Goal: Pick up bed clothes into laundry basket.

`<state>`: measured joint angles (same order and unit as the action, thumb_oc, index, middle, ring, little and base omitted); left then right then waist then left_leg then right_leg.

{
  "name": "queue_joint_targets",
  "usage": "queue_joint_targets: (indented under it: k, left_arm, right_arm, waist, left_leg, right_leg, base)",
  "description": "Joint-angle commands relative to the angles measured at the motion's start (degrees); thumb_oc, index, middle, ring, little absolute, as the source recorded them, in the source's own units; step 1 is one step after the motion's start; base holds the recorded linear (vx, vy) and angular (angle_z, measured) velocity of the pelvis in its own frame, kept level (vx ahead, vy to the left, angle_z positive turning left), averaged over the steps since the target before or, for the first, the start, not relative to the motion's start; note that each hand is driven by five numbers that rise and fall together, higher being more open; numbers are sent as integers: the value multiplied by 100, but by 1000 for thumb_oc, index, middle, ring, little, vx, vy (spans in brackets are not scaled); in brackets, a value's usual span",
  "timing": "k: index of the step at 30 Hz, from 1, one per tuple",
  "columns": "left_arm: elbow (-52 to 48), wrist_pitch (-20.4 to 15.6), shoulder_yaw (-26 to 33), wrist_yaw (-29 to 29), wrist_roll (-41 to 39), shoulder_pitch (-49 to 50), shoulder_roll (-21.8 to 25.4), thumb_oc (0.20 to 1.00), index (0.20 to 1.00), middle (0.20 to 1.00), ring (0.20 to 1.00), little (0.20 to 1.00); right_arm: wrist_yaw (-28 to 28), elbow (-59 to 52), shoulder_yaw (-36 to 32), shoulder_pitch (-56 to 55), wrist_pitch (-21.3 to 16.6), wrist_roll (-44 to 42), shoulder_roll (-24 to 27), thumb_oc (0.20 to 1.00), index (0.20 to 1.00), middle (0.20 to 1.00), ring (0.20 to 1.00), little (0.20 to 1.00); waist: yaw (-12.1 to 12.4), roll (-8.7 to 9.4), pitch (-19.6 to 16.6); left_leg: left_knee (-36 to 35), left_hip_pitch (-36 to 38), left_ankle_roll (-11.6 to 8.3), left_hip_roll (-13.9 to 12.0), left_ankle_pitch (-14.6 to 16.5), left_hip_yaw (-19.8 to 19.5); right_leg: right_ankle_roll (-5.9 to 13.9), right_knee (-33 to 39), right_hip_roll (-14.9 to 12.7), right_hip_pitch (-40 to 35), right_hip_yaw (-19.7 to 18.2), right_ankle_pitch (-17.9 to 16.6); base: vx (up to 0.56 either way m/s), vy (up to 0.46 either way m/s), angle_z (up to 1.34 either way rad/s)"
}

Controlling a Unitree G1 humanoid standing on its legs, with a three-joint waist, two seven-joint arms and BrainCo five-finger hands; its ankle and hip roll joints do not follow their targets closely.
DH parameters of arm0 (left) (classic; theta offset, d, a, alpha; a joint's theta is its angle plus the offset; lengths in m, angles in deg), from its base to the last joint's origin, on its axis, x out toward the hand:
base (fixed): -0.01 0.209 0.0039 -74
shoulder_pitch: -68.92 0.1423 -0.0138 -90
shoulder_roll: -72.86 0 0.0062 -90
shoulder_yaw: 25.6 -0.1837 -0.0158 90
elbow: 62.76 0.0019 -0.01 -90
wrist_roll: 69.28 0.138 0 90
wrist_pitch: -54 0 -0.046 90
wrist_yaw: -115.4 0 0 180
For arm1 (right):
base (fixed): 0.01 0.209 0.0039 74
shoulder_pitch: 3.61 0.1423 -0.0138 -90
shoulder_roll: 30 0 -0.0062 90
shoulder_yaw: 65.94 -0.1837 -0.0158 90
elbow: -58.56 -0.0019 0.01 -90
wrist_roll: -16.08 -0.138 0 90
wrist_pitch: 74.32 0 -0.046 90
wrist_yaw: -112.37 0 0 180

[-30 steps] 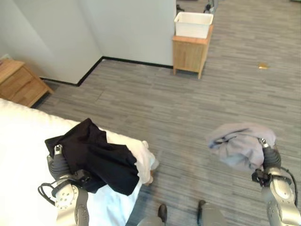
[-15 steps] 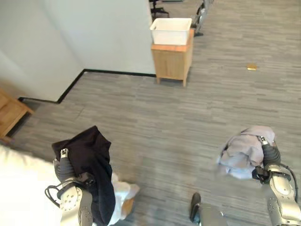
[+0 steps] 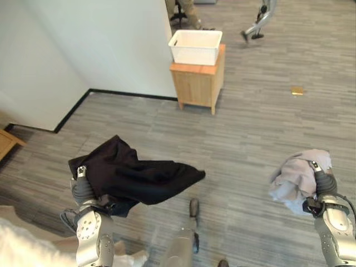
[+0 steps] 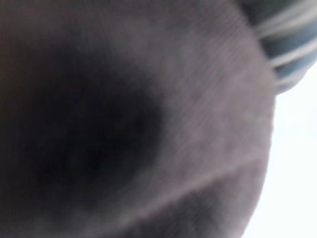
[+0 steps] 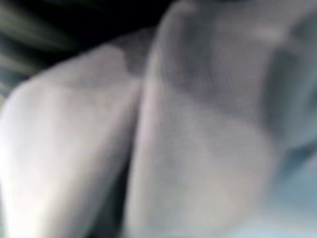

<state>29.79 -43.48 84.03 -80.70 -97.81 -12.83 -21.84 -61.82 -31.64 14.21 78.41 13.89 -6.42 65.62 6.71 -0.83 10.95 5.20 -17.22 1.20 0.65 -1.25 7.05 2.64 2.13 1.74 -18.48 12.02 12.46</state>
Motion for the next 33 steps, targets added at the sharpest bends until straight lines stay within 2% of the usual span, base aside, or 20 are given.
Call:
queue_joint_targets:
  k: [1,3,4,6,7,8,11,12,14,16,18,19,23,26,27,28,29,30,31,33]
  left_arm:
    - [-450,-378,87,57,134,-114,682,200,200,200,200,200]
    - [-455,-356,190,11,140,-90,718,200,200,200,200,200]
    - [-438,-349,203,7,134,-70,734,200,200,200,200,200]
    - [-379,-337,96,-26,176,-140,870,200,200,200,200,200]
    - [-370,-354,73,-16,169,-185,892,200,200,200,200,200]
    - [-374,-363,57,3,165,-204,887,200,200,200,200,200]
    - [-407,-329,64,124,140,-185,878,200,200,200,200,200]
    - [-366,-309,42,121,133,-208,862,200,200,200,200,200]
    - [-300,-288,20,143,106,-226,836,200,200,200,200,200]
    - [-300,-288,31,155,128,-204,818,200,200,200,200,200]
    - [-293,-304,88,198,266,-121,782,200,200,200,200,200]
    - [-300,-335,93,179,307,-133,803,200,200,200,200,200]
    - [-277,-322,109,171,316,-139,740,200,200,200,200,200]
    - [-242,-321,74,149,237,-196,654,200,200,200,200,200]
    - [-243,-321,74,148,238,-202,651,200,200,200,200,200]
    - [-303,-324,78,188,233,-160,653,200,200,200,200,200]
    - [-311,-320,77,188,234,-161,654,200,200,200,200,200]
    - [-389,-325,88,184,161,-143,601,200,200,200,200,200]
    - [-388,-328,89,168,117,-162,583,200,200,200,200,200]
    - [-400,-296,41,171,-11,-186,535,200,200,200,200,200]
  right_arm:
    - [-166,-545,-82,413,-438,169,-20,200,200,200,200,200]
    - [-192,-550,73,564,-430,213,-100,200,200,200,200,200]
    - [-201,-535,137,585,-430,209,-170,200,200,200,200,200]
    - [-169,-472,181,632,-402,277,-168,200,200,200,200,200]
    - [-169,-471,159,640,-393,265,-144,200,200,200,200,200]
    - [-172,-459,107,611,-414,228,-149,200,200,200,200,200]
    - [-119,-453,-48,507,-400,158,-147,200,200,200,200,200]
    - [-63,-435,-120,459,-424,115,-162,200,200,200,200,200]
    - [5,-463,-223,385,-436,68,-208,200,200,200,200,200]
    - [5,-475,-274,333,-425,69,-226,200,200,200,200,200]
    - [37,-459,-395,247,-456,106,-235,200,200,200,200,200]
    - [27,-457,-446,191,-476,108,-235,200,200,200,200,200]
    - [15,-379,-480,168,-486,71,-194,200,200,200,200,200]
    - [49,-378,-532,229,-514,37,-57,200,200,200,200,200]
    - [48,-376,-536,235,-515,34,-54,200,200,200,200,200]
    - [72,-354,-555,266,-537,-37,54,200,200,200,200,200]
    - [71,-346,-558,271,-542,-41,54,200,200,200,200,200]
    - [108,-434,-559,286,-516,2,136,200,200,200,200,200]
    - [137,-404,-625,299,-500,-27,162,200,200,200,200,200]
    - [258,-424,-692,371,-521,-87,195,200,200,200,200,200]
  waist:
    - [234,212,-437]
    - [296,149,-388]
    - [211,42,-347]
    - [-104,-146,-114]
    - [-200,-186,-51]
    - [-294,-181,-8]
    - [-412,-116,10]
    - [-472,-54,8]
    - [-500,34,-5]
    - [-516,52,-6]
    - [-595,94,-86]
    - [-683,122,-144]
    - [-727,94,-269]
    - [-758,-39,-295]
    - [-774,-20,-298]
    - [-669,103,-208]
    - [-684,99,-196]
    - [-543,179,-67]
    - [-476,226,-7]
    - [-332,329,82]
  left_leg:
    - [-439,582,-269,-16,-713,-244]
    - [-445,930,25,87,-455,9]
    - [-539,1215,101,82,-348,35]
    - [-725,1749,197,73,-212,-250]
    - [-794,1886,191,85,-216,-358]
    - [-866,2024,154,112,-175,-440]
    - [-934,2321,29,102,72,-600]
    - [-913,2382,-13,130,173,-703]
    - [-873,2584,-99,98,409,-816]
    - [-878,2673,-135,63,492,-828]
    - [-797,2954,-243,-57,783,-882]
    - [-723,3139,-309,-130,933,-964]
    - [-552,3341,-434,-328,983,-1012]
    - [590,3027,-674,-586,399,-951]
    - [616,2983,-677,-563,381,-973]
    - [1669,2522,-754,-540,-126,-918]
    - [1796,2451,-760,-544,-83,-946]
    - [2321,2115,-713,-461,-199,-945]
    - [2421,1879,-657,-432,-98,-866]
    - [2053,1314,-594,-474,110,-661]
  right_leg:
    - [602,-1382,-1341,380,-405,-954]
    - [697,-2948,-1815,959,-225,-2106]
    - [691,-3491,-1852,1281,-166,-2320]
    - [576,-4249,-1124,2266,-428,-1635]
    - [521,-4226,-936,2573,-405,-1439]
    - [452,-3782,-784,2771,-257,-1234]
    - [381,-2428,-848,2960,79,-1160]
    - [392,-1954,-823,3008,-98,-1147]
    - [475,-1042,-844,2957,-166,-1331]
    - [538,-616,-855,2911,-128,-1499]
    - [730,71,-917,3020,69,-1933]
    - [746,-90,-945,2996,-43,-2004]
    - [635,-447,-971,2911,94,-1941]
    - [409,-575,-831,2669,300,-1648]
    - [401,-557,-855,2682,312,-1680]
    - [252,-420,-810,2311,419,-1516]
    - [243,-405,-805,2305,439,-1525]
    - [105,-371,-720,2005,380,-1313]
    - [109,-310,-746,1883,339,-1287]
    - [161,-211,-806,1636,305,-1229]
  base:
    - [453,268,-27]
    - [388,392,-25]
    - [427,393,-41]
    - [434,240,-27]
    - [414,92,86]
    - [401,26,124]
    - [425,-55,87]
    - [505,-146,88]
    - [416,-123,75]
    - [294,-93,46]
    - [680,-221,66]
    - [695,-259,52]
    - [305,-155,-3]
    - [296,-199,8]
    - [276,-276,-24]
    - [135,-189,-47]
    - [372,-353,-35]
    - [253,-200,-24]
    - [360,-265,-34]
    - [219,-108,-87]
